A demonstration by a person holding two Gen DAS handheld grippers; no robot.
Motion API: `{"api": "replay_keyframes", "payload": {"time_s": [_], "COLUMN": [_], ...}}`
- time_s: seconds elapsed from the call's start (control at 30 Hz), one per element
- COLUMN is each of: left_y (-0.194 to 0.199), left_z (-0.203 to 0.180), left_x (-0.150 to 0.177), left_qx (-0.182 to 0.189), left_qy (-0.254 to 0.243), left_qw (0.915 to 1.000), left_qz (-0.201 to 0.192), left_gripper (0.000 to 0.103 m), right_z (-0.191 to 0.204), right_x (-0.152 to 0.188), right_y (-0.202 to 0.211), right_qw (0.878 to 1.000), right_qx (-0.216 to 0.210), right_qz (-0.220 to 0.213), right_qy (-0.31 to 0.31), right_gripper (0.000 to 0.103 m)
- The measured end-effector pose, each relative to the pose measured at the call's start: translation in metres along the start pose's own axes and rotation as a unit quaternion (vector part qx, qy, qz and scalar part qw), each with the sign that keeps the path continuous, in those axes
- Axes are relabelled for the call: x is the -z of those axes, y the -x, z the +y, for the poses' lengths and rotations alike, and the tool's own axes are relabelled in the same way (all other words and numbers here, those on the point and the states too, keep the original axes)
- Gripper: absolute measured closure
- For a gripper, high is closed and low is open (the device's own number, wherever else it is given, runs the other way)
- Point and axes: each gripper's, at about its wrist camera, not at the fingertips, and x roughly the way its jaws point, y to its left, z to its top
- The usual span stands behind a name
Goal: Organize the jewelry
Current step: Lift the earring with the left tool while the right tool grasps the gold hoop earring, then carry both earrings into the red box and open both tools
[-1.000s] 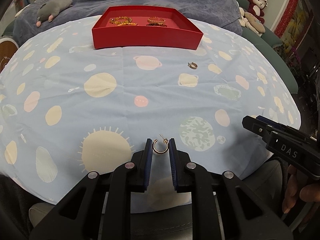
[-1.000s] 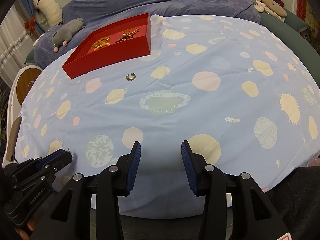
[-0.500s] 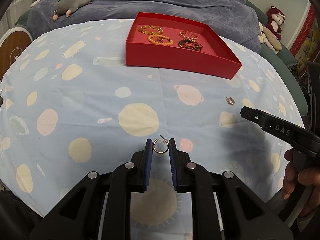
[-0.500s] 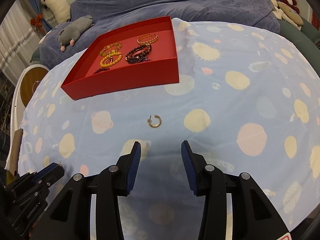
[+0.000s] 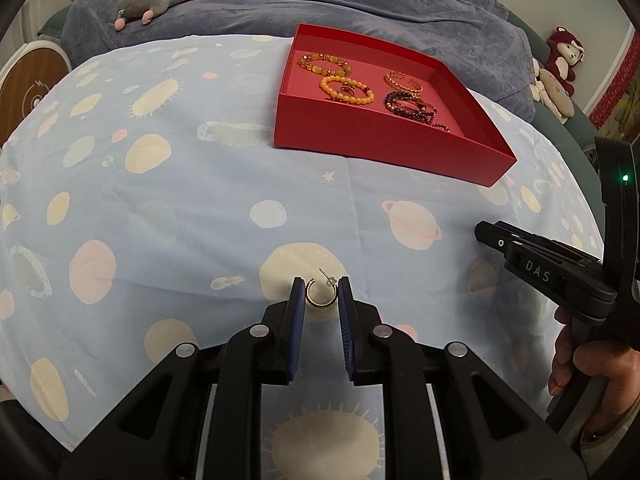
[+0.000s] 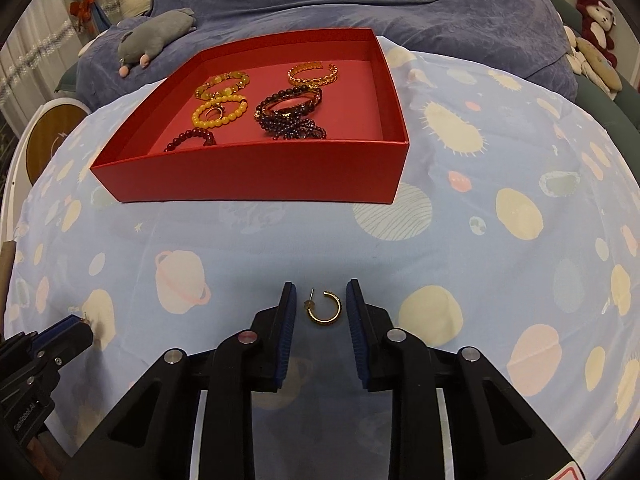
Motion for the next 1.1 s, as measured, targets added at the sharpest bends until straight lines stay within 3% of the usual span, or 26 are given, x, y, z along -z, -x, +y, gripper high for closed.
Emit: {"api": "replay_keyframes", "payload": {"time_s": [0.33,0.8,1.1], "left_y": [0.000,0.039,0.071], "left_z": [-0.001,-0.022,-0.046], "left_x": [0.000,-0.011,-0.048], "left_qx": [-0.001,-0.008,-0.034], "left_qy": [-0.001,-0.014,-0.053], "left_qw": [1.0000,0.9998,0.9971], "left_qz": [0.001,-0.015,-0.044], "left_gripper": [0.086,0.086,0.086], "right_z": [-0.002,0.013,0.029], "right_x": [0.002,0.012,-0.026], "right_y": [0.006,0.077,0.116], "right_qw": [1.000,0.997,0.994], "right_qx": [-0.010,-0.059,-0.074], "right_qz": [-0.003,-0.033,-0.080], "right_qy": [-0.007,-0.023,-0.004], "right_gripper": [0.086,0.086,0.086]}}
